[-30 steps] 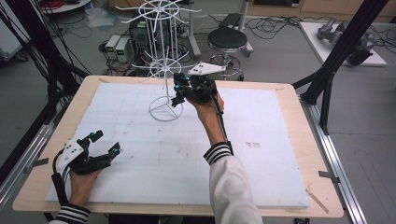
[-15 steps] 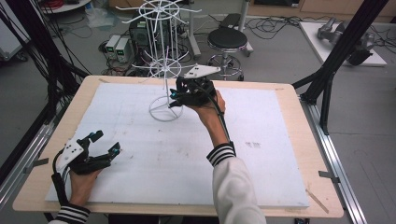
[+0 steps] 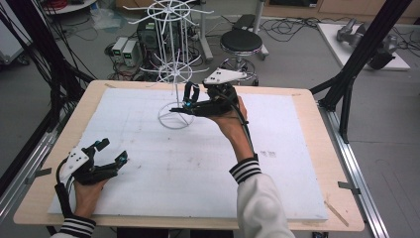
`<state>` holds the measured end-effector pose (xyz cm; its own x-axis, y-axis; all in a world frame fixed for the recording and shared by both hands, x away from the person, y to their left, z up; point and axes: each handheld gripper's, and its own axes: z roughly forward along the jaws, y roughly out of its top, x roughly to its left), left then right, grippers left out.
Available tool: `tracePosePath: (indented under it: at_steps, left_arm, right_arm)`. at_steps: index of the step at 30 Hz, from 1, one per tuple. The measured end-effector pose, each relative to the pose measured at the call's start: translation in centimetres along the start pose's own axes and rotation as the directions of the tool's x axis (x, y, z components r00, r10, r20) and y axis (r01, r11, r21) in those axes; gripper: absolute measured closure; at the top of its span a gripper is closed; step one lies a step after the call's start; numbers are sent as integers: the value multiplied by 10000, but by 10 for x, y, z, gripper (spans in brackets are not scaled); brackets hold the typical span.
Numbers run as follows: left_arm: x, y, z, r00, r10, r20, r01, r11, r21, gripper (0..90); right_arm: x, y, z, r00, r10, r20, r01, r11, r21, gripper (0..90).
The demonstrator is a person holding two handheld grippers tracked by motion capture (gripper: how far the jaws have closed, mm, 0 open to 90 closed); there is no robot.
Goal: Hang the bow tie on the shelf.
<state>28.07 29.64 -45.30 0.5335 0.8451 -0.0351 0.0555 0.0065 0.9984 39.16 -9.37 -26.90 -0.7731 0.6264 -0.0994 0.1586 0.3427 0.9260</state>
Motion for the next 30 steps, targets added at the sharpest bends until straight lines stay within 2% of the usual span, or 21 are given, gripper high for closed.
tracePosePath:
  at_steps: [1,5,9,13,16,19,21,27,30]
  left_arm:
    - [0,0,0,10000,29,-1,-29,10000,5,156]
    - [-1,0,0,10000,62,-1,-62,10000,-3,156]
    - [-2,0,-1,9999,130,-2,-130,9999,-91,156]
    - [-2,0,-1,9999,169,6,-169,9998,-100,156]
    - [-2,0,-1,9999,147,16,-147,9999,-83,156]
    - [-2,0,0,9999,151,0,-151,9999,-70,156]
    - [-2,0,-1,9998,184,-3,-184,9998,-74,156]
    - [-3,-1,-2,9997,250,-56,-251,9996,-152,155]
    - [-3,-1,-2,9996,287,-83,-288,9994,-179,154]
  right_arm:
    - [1,0,-5,10000,-41,51,41,10000,-14,159]
    - [7,-3,-36,9994,-257,220,271,9974,-666,159]
    - [6,-16,-69,9988,-189,445,224,9965,-809,158]
    - [5,-38,-101,9956,-107,933,181,9967,-794,158]
    - [2,-63,-127,9914,213,1293,-83,9949,-1009,158]
    - [-1,-87,-146,9854,606,1593,-422,9922,-1170,157]
    - [-4,-106,-158,9791,806,1865,-563,9896,-1322,158]
    - [-12,-163,-183,9473,1734,2693,-1187,9709,-2079,157]
    - [-15,-190,-190,9250,2198,3100,-1489,9602,-2364,145]
